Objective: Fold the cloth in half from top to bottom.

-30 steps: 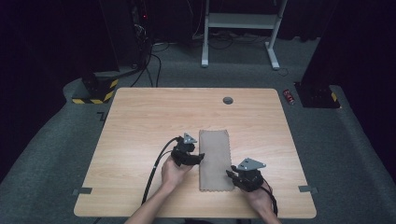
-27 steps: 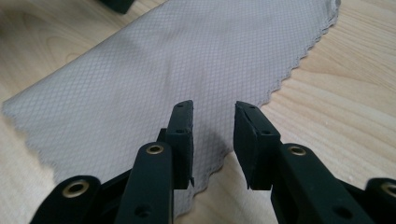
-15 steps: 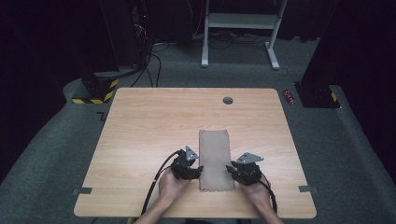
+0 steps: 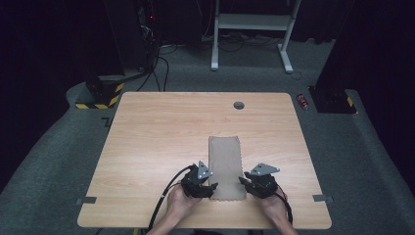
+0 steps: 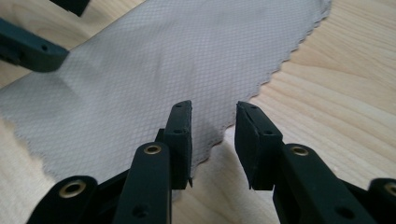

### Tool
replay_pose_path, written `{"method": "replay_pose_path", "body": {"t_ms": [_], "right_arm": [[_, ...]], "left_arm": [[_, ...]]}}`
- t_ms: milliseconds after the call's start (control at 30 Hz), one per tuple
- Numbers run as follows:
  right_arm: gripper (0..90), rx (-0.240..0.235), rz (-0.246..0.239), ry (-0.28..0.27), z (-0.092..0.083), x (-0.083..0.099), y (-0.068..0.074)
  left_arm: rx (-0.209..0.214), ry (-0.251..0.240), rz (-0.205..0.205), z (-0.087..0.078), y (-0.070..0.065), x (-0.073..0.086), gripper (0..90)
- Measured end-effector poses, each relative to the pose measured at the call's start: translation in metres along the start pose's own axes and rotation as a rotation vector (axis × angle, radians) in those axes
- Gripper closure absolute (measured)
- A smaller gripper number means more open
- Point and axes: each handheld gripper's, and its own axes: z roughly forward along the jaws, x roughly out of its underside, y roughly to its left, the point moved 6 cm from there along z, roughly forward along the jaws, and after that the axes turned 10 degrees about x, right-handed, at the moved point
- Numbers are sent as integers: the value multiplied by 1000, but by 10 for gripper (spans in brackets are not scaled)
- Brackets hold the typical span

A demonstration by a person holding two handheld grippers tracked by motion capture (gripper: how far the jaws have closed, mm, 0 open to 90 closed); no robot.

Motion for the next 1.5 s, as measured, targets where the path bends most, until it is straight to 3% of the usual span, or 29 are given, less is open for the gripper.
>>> {"method": "replay_pose_path", "body": {"t_ms": [100, 400, 600, 667, 767, 967, 1033, 1133, 1333, 1500], "right_arm": [[657, -7, -11, 2, 0, 4, 3], [653, -8, -12, -4, -2, 11, 9], [647, -23, -28, -1, -3, 12, 12], [634, -45, -10, 3, -2, 11, 10], [633, -38, 12, -12, 1, 6, 1], [563, -36, 102, -40, 13, -12, -22], [550, -40, 109, -12, 18, -16, -26], [556, -37, 126, 2, 24, -21, -32], [553, -28, 169, 8, 35, -34, -43], [583, -20, 157, 12, 43, -44, -48]], "left_arm": [[5, 21, 9, 4, -3, 6, 409], [34, 39, -24, -4, -4, 15, 450], [42, 26, -27, -9, -6, 21, 460], [47, 20, -30, -9, -4, 21, 454], [53, 13, -56, -6, 6, 16, 435], [28, -7, -150, 3, 43, -3, 413], [23, -22, -183, 6, 53, -10, 408], [13, -54, -198, 8, 65, -17, 420], [-9, -62, -225, 14, 84, -34, 379], [-8, -83, -246, 19, 97, -44, 385]]}}
